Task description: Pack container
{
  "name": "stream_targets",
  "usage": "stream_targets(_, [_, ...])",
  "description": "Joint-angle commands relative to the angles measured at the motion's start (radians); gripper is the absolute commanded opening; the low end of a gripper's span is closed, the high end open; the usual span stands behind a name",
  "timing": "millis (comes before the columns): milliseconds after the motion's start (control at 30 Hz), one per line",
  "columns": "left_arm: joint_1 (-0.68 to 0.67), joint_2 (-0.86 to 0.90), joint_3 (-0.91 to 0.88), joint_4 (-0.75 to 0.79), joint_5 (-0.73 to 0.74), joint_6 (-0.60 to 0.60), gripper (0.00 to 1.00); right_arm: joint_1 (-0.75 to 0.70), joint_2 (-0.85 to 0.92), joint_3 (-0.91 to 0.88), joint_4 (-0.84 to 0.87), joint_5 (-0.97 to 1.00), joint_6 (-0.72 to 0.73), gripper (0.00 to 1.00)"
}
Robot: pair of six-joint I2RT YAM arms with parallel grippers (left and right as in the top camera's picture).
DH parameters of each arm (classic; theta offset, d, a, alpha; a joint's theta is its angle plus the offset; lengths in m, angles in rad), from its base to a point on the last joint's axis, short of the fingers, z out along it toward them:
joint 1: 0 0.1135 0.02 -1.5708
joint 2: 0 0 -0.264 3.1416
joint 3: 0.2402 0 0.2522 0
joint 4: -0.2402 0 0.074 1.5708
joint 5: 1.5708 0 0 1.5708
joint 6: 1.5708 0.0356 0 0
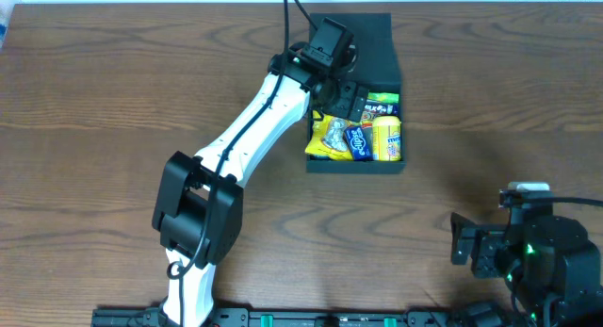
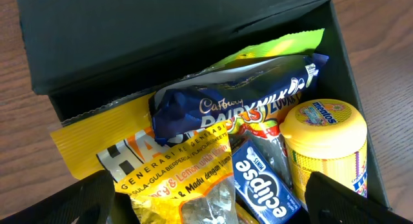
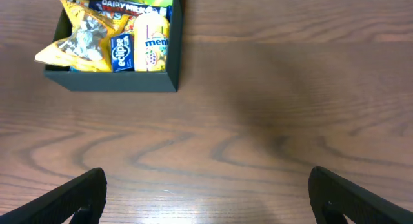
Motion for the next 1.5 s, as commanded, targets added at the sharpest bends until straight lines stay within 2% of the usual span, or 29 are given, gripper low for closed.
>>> stream_targets(0, [0.005,0.029,0.000,0.002,-0.012,0.018,0.95,-0.005,-0.003,-0.002,0.000,0.000,0.013,0.99])
stream_targets(1467, [0.007,0.097,-0.066,0.093,0.013,-0.005,0.95,-0.005,-0.003,-0.002,0.000,0.000,0.013,0.99])
